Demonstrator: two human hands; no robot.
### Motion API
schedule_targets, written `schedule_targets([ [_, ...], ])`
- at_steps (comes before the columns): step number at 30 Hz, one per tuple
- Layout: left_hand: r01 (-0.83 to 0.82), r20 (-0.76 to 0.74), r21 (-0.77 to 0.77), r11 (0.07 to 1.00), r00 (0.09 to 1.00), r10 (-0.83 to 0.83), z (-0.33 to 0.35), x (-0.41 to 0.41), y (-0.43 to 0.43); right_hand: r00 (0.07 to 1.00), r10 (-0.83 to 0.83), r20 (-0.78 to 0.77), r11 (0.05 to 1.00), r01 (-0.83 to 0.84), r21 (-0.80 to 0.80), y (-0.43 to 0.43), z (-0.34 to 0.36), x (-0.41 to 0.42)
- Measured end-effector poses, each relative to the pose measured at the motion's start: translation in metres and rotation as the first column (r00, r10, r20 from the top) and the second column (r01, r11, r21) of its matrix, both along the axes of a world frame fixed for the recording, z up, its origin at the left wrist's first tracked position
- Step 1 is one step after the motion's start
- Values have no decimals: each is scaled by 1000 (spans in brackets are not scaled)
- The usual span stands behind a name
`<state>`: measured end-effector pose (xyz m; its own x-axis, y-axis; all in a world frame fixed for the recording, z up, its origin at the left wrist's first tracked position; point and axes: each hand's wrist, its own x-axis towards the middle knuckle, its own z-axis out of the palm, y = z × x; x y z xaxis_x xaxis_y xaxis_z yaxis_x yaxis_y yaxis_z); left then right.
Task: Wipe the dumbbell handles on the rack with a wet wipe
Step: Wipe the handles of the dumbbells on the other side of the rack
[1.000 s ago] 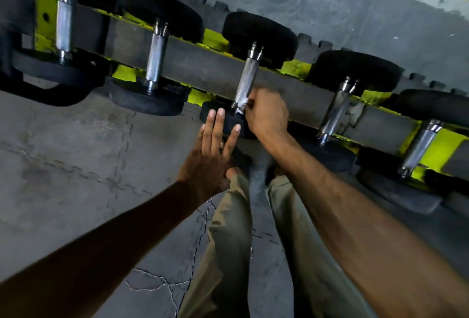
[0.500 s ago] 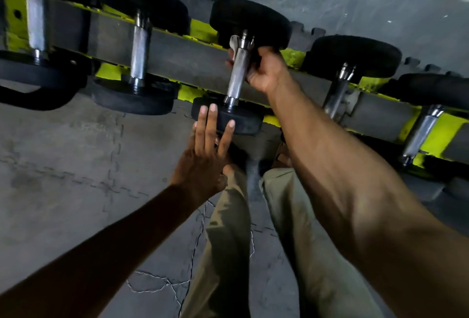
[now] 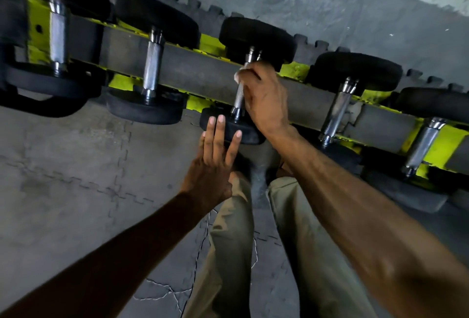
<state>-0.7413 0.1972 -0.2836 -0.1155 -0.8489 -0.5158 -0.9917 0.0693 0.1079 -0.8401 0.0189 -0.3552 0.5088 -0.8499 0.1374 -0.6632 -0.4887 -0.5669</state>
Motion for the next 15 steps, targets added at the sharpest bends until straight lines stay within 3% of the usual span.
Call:
schedule_targets([
  [3, 16, 22, 17, 1000, 1000, -16, 1, 2, -2, 973, 4, -230, 996, -23, -83, -21, -12, 1],
  [5, 23, 38, 48, 999, 999, -25, 2, 2, -2, 932, 155, -329, 987, -157, 21, -21, -9, 0],
  [6, 25, 48, 60, 998, 998, -28, 2, 1, -1, 863, 326, -386, 945, -310, 104, -17, -3, 0],
  [8, 25, 63, 61, 998, 998, -29, 4, 1, -2, 642, 619, -452, 780, -571, 257, -14, 18, 2],
  [10, 34, 68, 71, 997, 997, -39, 5, -1, -3, 588, 600, -541, 782, -573, 244, -31, 34, 8],
  [13, 35, 80, 86, 996, 996, -42, 5, -2, -6, 658, 385, -647, 904, -408, 123, -52, 46, 14],
  [15, 42, 101, 80, 996, 994, -50, 5, -2, -6, 575, 429, -696, 886, -417, 201, -40, 53, 29],
])
